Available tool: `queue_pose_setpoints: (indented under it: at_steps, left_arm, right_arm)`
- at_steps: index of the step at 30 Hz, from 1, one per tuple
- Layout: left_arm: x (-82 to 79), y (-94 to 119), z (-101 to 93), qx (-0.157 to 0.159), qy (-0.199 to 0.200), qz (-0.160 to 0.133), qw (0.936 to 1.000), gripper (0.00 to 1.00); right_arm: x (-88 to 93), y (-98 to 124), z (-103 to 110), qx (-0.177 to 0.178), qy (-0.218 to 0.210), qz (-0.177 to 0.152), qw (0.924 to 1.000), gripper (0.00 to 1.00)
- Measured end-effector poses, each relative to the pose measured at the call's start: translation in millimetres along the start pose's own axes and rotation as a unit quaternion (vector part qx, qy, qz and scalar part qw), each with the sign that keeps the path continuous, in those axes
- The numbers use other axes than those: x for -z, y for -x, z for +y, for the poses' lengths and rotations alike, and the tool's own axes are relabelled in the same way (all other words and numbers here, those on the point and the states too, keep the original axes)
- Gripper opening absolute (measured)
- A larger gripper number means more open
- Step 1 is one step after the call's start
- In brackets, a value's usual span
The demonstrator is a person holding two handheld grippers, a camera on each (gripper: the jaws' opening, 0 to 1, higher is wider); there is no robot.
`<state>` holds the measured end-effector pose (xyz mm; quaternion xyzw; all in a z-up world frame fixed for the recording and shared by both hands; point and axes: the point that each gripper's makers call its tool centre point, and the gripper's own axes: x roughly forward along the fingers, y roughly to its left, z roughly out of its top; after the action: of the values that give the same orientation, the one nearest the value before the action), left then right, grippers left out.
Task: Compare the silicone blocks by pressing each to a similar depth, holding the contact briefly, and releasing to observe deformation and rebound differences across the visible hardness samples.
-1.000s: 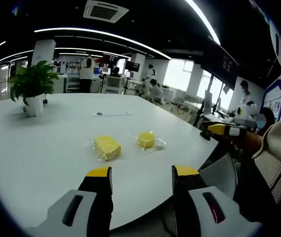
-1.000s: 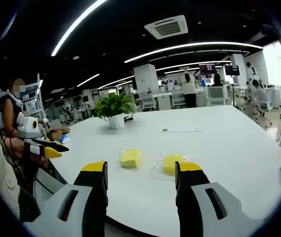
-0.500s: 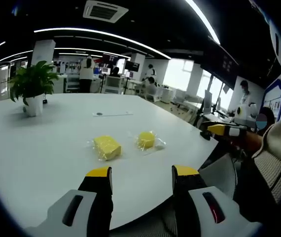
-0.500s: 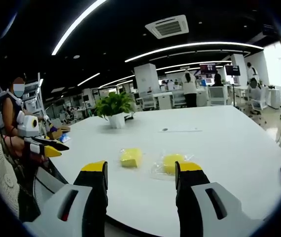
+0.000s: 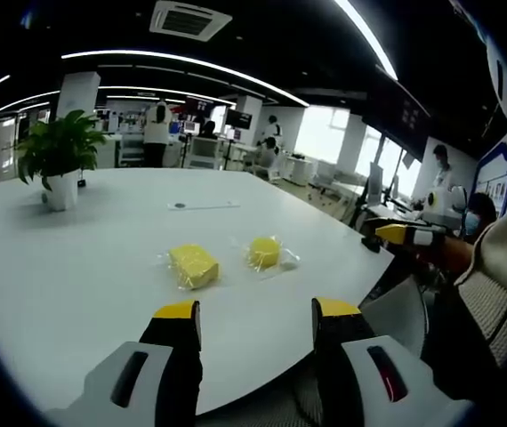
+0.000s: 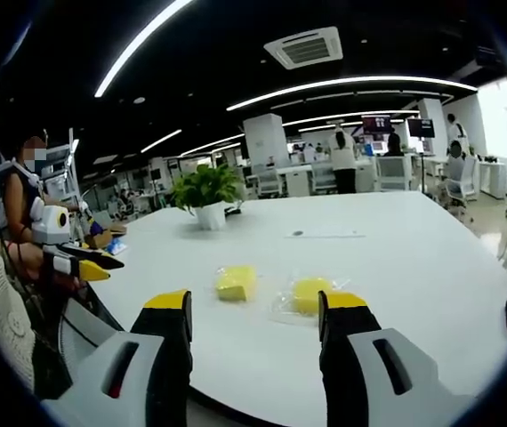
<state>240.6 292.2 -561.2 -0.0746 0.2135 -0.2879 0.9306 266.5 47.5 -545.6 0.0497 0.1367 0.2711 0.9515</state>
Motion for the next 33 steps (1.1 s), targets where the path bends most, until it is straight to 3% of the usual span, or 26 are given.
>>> queue_pose_setpoints:
  at_steps: [13,18,27,33]
  left_arm:
    - [-3.6,1,2.2,-0.007,0.011,0.004,0.9999,0.53]
    - [-11.0,5,8.9,-0.018,0.029,-0.009,0.9994,0.54]
    - [-18.9,-3,17.9,-0.016,0.121,-0.033,0.992,0.54]
    - [-20.6,-14,26.7,-0.019,0.15,-0.032,0.9881,0.54]
  right_arm:
    - [-0.1,-1,-1,-0.002,0.003,0.005,1.0,0.55]
    - [8.7,-1,0,-0.009,0.002,0.02,0.9998,0.56]
    - [17.7,-5,-3,-0.013,0.0,0.04,0.9991,0.57]
    - [20.3,-10,-7,-0.014,-0.005,0.046,0.9988,0.57]
